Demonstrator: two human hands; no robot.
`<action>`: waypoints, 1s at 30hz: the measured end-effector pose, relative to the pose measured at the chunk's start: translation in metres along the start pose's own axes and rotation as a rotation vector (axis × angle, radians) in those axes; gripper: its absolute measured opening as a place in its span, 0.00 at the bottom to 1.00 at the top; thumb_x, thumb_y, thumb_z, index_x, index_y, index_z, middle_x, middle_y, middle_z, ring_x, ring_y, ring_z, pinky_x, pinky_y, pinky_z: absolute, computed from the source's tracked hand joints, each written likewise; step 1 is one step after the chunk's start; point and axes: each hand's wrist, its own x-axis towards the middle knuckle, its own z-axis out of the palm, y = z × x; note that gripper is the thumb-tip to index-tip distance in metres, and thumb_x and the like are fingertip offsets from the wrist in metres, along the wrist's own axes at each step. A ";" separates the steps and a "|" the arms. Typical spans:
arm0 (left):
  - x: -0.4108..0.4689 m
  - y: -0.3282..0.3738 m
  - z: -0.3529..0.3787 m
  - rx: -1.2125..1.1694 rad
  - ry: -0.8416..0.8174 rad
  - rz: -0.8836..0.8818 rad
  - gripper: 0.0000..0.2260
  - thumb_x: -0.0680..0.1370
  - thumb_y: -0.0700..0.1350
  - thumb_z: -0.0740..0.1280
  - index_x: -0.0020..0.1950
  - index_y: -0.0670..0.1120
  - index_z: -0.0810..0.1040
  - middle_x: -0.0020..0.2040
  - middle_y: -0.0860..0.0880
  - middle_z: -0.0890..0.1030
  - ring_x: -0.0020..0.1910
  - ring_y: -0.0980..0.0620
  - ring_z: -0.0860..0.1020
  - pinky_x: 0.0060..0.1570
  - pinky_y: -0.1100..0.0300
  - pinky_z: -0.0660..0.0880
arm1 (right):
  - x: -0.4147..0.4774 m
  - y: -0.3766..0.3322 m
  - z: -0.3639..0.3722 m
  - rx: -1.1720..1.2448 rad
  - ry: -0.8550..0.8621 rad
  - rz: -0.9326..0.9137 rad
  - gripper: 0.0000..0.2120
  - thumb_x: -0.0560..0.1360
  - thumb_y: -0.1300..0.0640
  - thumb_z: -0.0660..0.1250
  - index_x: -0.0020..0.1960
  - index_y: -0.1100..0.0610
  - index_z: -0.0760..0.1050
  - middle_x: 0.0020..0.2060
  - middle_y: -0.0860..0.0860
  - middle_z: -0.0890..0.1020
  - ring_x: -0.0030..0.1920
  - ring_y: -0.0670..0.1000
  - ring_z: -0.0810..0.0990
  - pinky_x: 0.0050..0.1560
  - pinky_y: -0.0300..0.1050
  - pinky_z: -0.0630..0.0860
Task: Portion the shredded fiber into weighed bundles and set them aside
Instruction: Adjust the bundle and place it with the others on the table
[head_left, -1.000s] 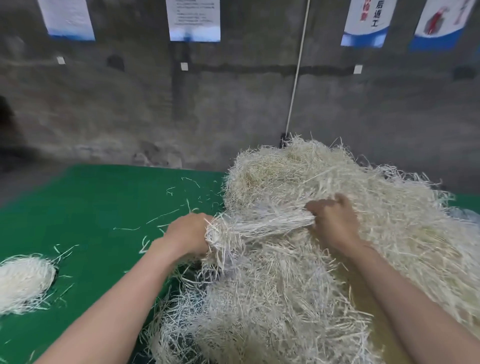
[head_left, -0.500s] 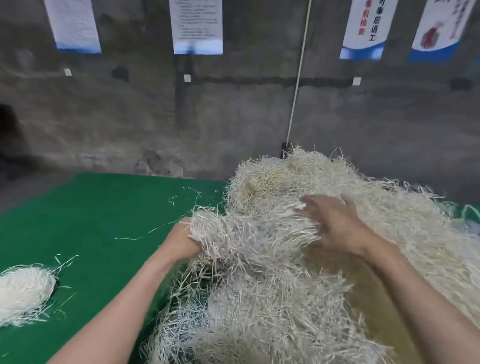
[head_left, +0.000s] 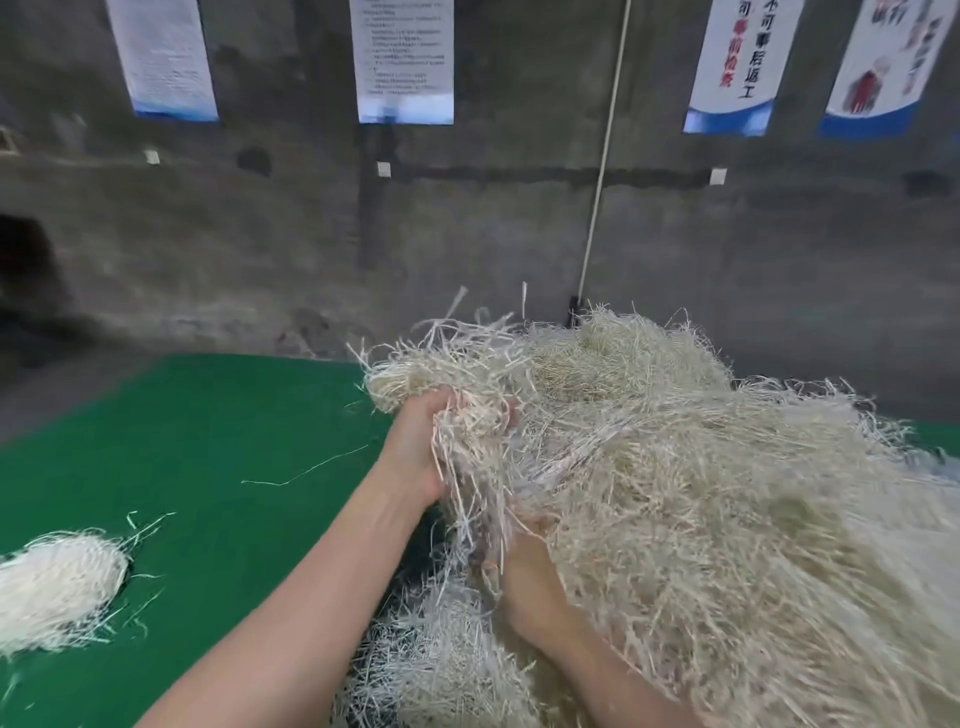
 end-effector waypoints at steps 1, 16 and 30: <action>0.003 -0.002 0.000 0.002 0.018 -0.005 0.07 0.76 0.38 0.58 0.41 0.43 0.72 0.30 0.45 0.81 0.30 0.48 0.80 0.38 0.50 0.79 | -0.005 0.009 0.003 0.028 -0.013 0.036 0.17 0.78 0.66 0.55 0.65 0.56 0.69 0.60 0.47 0.74 0.48 0.45 0.79 0.56 0.38 0.76; 0.010 0.020 -0.024 0.253 0.178 0.092 0.10 0.76 0.38 0.64 0.57 0.41 0.75 0.71 0.41 0.67 0.72 0.38 0.63 0.68 0.34 0.59 | -0.012 -0.032 -0.090 -0.370 -0.142 -0.036 0.36 0.69 0.70 0.64 0.72 0.50 0.60 0.60 0.50 0.71 0.63 0.52 0.69 0.68 0.50 0.64; -0.061 0.044 -0.016 0.513 0.160 0.087 0.06 0.70 0.33 0.69 0.42 0.43 0.76 0.53 0.59 0.74 0.68 0.48 0.69 0.72 0.47 0.52 | -0.001 -0.104 -0.172 -0.491 -0.527 0.025 0.33 0.71 0.71 0.68 0.73 0.61 0.63 0.65 0.56 0.73 0.52 0.52 0.81 0.50 0.40 0.79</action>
